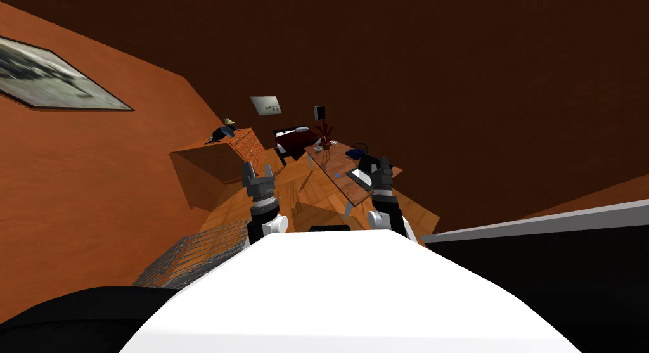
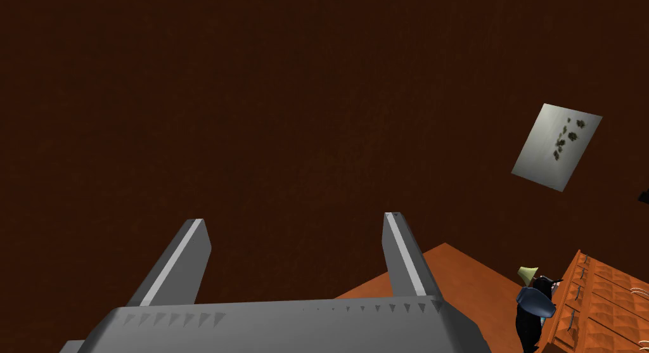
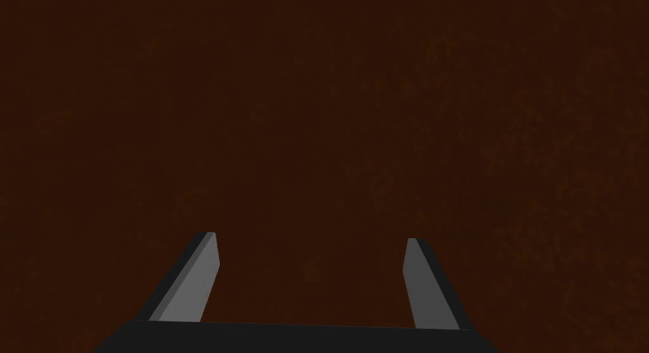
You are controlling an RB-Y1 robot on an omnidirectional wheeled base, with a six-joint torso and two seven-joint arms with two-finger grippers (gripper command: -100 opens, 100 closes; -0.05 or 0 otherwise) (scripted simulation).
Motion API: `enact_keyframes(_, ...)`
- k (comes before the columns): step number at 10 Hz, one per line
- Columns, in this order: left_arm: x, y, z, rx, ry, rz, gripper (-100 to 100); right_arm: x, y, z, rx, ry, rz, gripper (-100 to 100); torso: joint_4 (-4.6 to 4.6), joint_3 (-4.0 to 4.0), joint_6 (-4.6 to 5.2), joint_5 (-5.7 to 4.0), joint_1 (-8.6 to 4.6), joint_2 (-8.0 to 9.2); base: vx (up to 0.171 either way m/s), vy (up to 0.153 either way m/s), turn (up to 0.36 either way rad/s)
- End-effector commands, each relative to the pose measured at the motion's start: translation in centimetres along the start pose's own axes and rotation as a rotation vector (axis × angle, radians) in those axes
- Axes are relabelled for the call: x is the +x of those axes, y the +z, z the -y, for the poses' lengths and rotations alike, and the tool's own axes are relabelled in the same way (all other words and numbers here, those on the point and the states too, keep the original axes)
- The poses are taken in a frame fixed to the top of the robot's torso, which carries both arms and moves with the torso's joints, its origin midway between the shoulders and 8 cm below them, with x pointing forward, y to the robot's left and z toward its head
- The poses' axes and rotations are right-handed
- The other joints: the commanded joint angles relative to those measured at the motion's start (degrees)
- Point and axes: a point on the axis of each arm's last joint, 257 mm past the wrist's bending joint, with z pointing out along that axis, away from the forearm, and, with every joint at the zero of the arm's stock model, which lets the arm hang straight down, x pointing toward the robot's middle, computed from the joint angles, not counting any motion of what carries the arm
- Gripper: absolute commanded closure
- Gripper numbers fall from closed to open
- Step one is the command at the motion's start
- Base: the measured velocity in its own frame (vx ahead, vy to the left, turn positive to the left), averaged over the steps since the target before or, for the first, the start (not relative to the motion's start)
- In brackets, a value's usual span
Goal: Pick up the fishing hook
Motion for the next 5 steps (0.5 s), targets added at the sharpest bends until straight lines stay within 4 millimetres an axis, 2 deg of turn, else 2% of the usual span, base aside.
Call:
enact_keyframes(1, 0.0, 0.0, 0.0, 0.000, 0.000, 0.000, 0, 0.5, 0.2, 1.2, 0.021, 0.008, -0.033, -100, 0.00, 0.00, 0.00, 0.00, 0.00, 0.00, -0.009, -0.013, 0.033)
enact_keyframes(5, 0.0, 0.0, 0.0, 0.000, 0.000, 0.000, 0, 1.2, 1.0, 5.2, 0.095, 0.063, -0.087, -100, 0.01, 0.03, 0.00, -0.04, -0.16, 0.06, -0.023, -0.032, 0.037)
